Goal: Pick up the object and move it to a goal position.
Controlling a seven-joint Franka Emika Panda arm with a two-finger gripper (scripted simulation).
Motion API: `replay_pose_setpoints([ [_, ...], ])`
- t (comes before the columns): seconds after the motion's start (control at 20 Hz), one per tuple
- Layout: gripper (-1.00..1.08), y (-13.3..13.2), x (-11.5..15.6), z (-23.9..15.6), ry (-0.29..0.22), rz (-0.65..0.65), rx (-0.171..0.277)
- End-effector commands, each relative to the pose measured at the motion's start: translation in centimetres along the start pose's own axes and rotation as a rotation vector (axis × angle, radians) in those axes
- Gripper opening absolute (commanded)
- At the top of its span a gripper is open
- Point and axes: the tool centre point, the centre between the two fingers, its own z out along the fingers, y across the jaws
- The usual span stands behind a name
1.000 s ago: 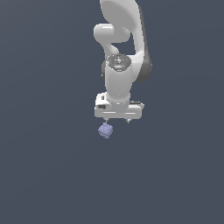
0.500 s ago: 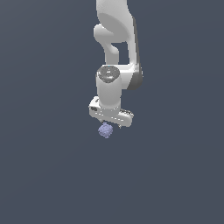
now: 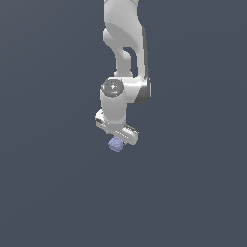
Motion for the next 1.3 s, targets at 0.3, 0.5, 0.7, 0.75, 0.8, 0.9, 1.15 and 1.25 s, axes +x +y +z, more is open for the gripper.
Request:
replay_pose_setpoints([
  [0.3, 1.00, 0.4, 0.1, 0.5, 0.000, 0.027, -0.002],
  [0.5, 1.00, 0.4, 0.0, 1.6, 0.000, 0.028, -0.002],
  [0.7, 1.00, 0.5, 0.0, 3.6, 0.000, 0.031, -0.003],
  [0.75, 1.00, 0.5, 0.0, 4.0, 0.000, 0.031, -0.003],
  [0.8, 1.00, 0.5, 0.0, 4.4, 0.001, 0.032, -0.003],
  [0.9, 1.00, 0.5, 0.0, 5.0, 0.001, 0.032, -0.003],
  [1.15, -1.00, 0.4, 0.1, 5.4, 0.001, 0.032, -0.003],
  [1.25, -1.00, 0.4, 0.1, 5.4, 0.001, 0.032, -0.003],
])
